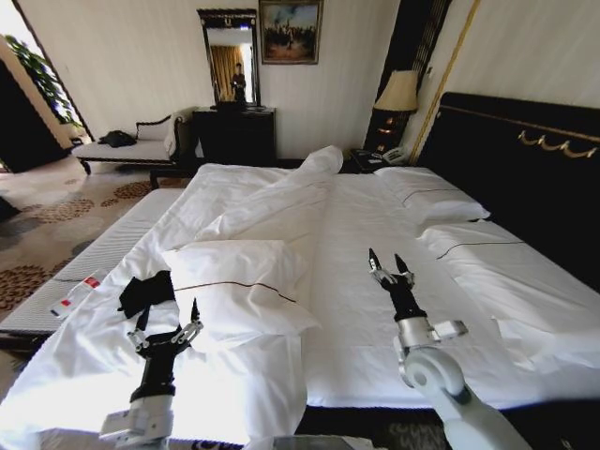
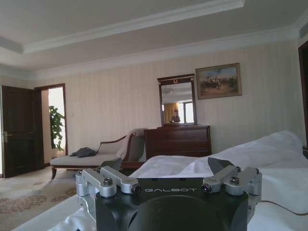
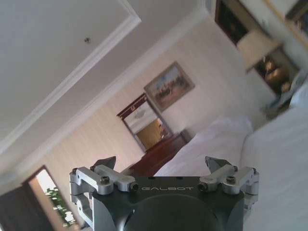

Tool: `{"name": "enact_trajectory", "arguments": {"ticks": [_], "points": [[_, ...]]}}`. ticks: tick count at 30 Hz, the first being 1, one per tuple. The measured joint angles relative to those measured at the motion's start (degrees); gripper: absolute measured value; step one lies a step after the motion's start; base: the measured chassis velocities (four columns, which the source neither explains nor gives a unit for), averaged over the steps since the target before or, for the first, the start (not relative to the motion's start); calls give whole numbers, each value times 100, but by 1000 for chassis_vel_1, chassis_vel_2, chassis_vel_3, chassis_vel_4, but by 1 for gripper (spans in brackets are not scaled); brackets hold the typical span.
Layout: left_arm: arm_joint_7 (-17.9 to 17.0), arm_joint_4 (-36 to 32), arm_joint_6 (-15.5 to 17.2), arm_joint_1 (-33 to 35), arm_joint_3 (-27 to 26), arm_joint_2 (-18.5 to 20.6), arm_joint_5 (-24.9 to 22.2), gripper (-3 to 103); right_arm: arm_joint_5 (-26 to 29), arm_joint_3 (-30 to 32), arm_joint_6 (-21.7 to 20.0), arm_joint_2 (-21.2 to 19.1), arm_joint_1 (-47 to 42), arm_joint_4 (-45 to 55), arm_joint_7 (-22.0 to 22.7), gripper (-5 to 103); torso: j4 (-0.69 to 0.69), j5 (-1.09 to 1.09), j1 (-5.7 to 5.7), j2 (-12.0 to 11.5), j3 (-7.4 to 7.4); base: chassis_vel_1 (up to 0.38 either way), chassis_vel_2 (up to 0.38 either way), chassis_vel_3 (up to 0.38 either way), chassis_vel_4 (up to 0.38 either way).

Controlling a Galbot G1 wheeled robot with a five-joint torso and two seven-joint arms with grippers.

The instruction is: Fold the clothes on the bed.

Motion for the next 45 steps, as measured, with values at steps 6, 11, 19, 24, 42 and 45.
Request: {"name": "enact_trajectory", "arguments": {"ticks": [6, 11, 19, 24, 42, 45], "points": [[-12, -136, 38, 219, -418, -22, -97, 100, 1599, -701, -708, 72, 1105, -228, 251, 100, 0, 1, -4, 1, -2, 0, 0, 0, 0], [-35, -139, 40, 376, -550, -127, -91, 100, 2443, -1211, -1347, 240, 1932, -741, 343, 100, 1, 0, -2, 1, -1, 0, 0, 0, 0], [-82, -139, 30, 435, -657, -266, -59, 100, 2778, -1843, -1950, 577, 2665, -1447, 584, 100, -1, 1, -3, 1, -1, 0, 0, 0, 0], [-86, -139, 32, 431, -675, -311, -58, 100, 2720, -2075, -2043, 800, 2948, -1659, 585, 100, 0, 0, -2, 1, -1, 0, 0, 0, 0], [-165, -130, 41, 353, -612, -315, 35, 100, 2513, -2847, -2232, 1487, 3682, -2320, 1272, 100, -1, 1, -3, 1, -2, 0, 0, 0, 0], [-167, -129, 41, 327, -606, -314, 41, 100, 2508, -2905, -2244, 1573, 3721, -2373, 1295, 100, -2, 1, -3, 1, -1, 0, 0, 0, 0]]}}
